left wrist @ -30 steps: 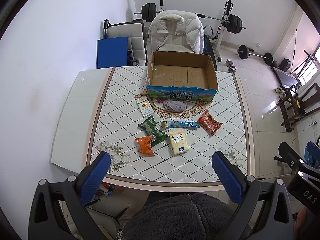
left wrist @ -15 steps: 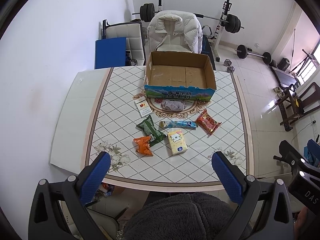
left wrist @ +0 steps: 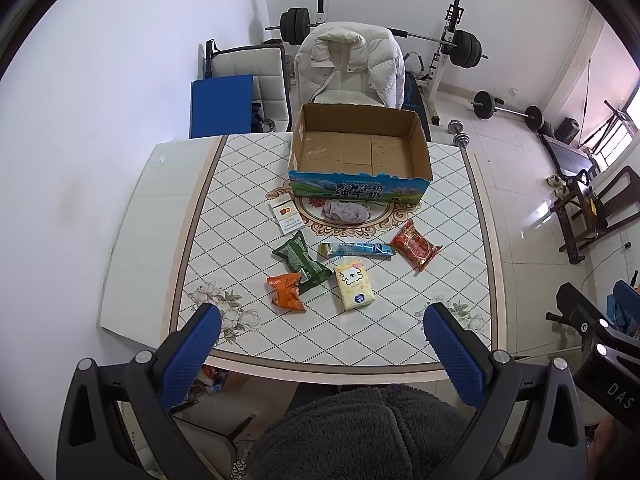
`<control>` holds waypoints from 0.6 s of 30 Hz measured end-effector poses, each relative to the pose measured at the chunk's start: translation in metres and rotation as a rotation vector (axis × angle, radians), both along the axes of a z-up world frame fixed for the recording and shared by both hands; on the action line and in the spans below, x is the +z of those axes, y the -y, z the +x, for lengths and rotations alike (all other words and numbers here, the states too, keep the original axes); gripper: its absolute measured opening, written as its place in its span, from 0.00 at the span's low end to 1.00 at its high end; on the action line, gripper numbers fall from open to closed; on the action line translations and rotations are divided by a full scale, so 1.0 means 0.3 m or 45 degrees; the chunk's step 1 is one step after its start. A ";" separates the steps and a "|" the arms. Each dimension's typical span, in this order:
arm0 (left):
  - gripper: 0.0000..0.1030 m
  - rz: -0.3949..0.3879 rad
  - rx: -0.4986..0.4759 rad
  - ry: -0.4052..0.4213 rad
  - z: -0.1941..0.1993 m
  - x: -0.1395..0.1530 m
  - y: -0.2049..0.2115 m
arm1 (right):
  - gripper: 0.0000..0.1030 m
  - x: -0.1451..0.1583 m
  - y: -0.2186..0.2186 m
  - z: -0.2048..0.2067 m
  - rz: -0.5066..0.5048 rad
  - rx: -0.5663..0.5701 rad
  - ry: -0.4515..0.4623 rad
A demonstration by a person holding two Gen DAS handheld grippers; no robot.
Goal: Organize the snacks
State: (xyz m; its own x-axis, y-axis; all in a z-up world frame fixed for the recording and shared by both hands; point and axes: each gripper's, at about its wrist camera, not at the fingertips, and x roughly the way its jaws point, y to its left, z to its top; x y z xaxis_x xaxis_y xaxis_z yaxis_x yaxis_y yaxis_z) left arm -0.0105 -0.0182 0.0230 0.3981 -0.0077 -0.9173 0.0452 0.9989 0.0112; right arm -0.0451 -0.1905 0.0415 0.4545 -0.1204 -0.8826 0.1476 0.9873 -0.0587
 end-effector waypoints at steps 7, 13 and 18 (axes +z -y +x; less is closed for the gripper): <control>1.00 0.000 0.000 -0.001 0.000 -0.002 0.001 | 1.00 0.003 0.002 -0.001 0.003 0.002 0.002; 1.00 -0.007 0.001 -0.004 -0.014 -0.007 0.005 | 1.00 0.002 -0.002 -0.004 0.002 0.011 -0.001; 1.00 -0.006 -0.001 -0.002 -0.018 -0.009 0.006 | 1.00 0.006 -0.002 -0.005 0.004 0.006 0.001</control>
State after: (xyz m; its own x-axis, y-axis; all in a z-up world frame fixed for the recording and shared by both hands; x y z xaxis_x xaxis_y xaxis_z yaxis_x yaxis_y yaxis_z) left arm -0.0158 -0.0200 0.0202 0.3964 -0.0120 -0.9180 0.0461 0.9989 0.0068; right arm -0.0465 -0.1898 0.0432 0.4557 -0.1158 -0.8826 0.1430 0.9881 -0.0558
